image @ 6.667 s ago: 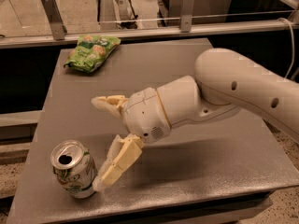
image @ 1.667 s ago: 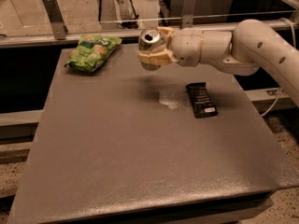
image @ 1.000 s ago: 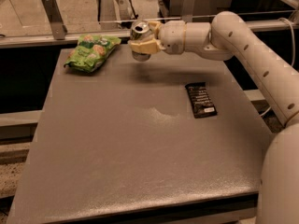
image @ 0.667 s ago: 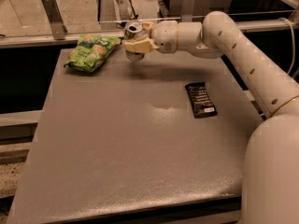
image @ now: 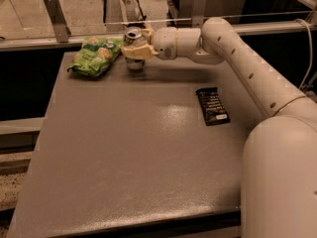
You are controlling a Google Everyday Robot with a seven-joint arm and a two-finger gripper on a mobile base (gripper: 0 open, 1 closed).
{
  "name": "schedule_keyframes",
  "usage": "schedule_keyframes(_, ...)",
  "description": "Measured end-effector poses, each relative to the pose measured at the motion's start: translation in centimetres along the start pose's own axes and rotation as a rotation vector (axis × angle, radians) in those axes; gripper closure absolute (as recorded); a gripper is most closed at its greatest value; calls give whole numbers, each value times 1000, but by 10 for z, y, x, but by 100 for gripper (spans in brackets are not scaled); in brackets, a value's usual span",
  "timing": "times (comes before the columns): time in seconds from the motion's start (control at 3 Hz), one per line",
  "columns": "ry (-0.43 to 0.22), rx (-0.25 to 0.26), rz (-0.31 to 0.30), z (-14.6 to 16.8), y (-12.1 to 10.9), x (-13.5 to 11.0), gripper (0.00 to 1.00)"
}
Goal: Move 7up can near green rice chip bag
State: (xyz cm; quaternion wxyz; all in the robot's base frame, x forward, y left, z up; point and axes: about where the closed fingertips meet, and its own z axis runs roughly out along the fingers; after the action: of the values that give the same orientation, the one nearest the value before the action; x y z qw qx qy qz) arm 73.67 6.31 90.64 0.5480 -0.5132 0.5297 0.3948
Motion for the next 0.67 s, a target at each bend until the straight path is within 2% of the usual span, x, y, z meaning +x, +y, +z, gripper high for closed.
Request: schedule_keyframes(0.67, -7, -28, 77, 20, 0, 10, 59)
